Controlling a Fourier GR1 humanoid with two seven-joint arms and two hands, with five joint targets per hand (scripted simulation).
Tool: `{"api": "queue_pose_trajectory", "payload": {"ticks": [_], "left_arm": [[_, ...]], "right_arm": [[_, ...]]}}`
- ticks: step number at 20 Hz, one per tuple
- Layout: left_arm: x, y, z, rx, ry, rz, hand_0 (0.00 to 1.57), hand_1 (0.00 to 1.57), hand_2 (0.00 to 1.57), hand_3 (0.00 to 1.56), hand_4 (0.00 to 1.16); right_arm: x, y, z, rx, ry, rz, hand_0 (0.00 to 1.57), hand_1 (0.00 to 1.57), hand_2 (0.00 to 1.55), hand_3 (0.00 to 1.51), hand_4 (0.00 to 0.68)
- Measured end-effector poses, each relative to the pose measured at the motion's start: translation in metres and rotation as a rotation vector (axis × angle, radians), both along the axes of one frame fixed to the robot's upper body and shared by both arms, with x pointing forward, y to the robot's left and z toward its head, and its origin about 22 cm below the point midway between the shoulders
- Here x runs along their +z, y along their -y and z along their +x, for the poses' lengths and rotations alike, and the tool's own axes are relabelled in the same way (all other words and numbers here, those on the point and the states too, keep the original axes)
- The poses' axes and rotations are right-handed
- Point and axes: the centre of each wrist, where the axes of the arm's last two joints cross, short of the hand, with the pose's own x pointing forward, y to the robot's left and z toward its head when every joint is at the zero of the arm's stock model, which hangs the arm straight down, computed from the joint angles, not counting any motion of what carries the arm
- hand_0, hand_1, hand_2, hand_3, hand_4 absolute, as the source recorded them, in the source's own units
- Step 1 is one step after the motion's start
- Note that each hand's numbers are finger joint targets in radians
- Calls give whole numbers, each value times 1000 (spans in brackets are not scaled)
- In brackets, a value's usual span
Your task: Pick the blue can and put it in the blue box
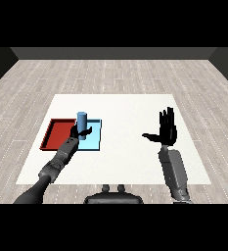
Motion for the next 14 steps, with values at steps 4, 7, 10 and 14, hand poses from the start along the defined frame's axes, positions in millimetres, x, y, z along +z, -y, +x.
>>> {"api": "queue_pose_trajectory", "payload": {"ticks": [4,7,10,14], "left_arm": [[-24,-4,-19,8,-131,12,905,905,894,812,888],[-25,-6,-19,-8,-136,-4,984,984,943,0,526],[-24,-5,-19,-31,-160,6,0,0,0,0,524],[-24,-1,-17,-48,-164,91,0,0,0,0,0]], "right_arm": [[-5,1,1,-3,0,10,0,0,0,0,0],[-7,4,3,6,4,13,0,0,0,0,0],[-10,4,3,16,11,9,0,0,0,0,0],[-13,-5,3,31,18,17,0,0,0,0,0]]}}
